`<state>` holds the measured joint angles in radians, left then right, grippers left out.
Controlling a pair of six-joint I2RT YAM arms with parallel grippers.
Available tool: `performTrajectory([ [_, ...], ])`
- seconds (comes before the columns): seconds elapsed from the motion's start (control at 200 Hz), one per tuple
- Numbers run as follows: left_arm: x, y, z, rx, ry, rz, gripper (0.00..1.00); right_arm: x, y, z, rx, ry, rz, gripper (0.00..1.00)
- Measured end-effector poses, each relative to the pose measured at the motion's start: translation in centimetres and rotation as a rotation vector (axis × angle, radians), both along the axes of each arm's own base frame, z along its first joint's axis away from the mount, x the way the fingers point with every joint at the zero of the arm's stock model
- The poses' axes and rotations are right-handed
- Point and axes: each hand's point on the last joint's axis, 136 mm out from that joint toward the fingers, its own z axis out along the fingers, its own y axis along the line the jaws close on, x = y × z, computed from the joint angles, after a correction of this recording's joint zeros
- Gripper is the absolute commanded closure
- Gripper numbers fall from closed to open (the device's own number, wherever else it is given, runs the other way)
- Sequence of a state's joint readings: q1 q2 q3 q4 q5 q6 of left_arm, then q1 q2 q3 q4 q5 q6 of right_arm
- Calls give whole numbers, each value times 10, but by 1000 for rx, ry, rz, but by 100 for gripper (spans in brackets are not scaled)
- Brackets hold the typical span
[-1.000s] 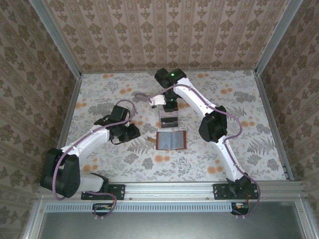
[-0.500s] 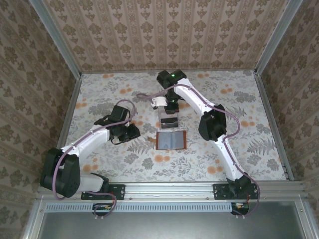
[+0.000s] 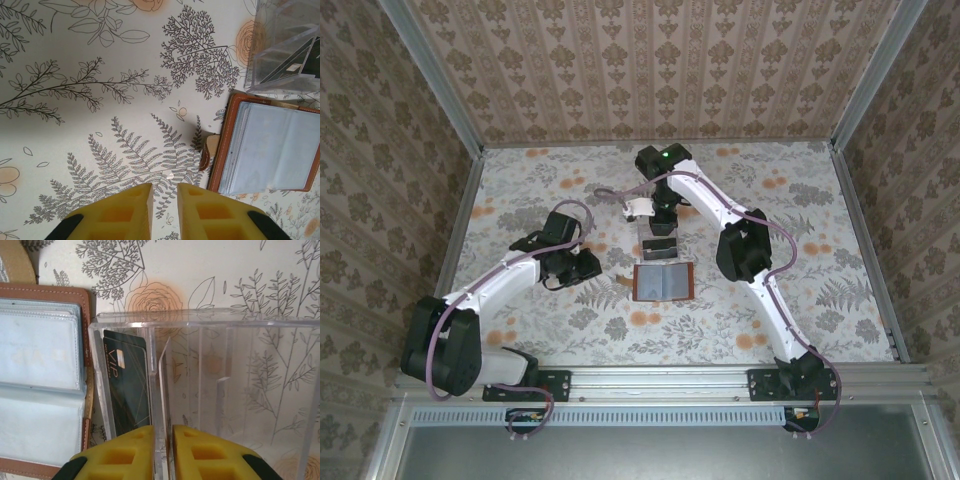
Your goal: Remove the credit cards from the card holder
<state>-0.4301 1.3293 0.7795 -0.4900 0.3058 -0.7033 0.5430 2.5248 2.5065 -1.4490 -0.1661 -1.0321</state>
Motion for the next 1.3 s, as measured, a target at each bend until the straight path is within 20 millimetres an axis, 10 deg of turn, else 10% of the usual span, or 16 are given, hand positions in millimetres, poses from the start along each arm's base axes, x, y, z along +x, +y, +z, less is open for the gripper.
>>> performTrajectory([
  [0.74, 2, -28, 5, -12, -2, -79, 80, 23, -1, 51, 91, -219, -235, 79],
  [1.3, -4, -94, -12, -10, 7, -246, 88, -40, -30, 68, 397, -154, -964, 82],
])
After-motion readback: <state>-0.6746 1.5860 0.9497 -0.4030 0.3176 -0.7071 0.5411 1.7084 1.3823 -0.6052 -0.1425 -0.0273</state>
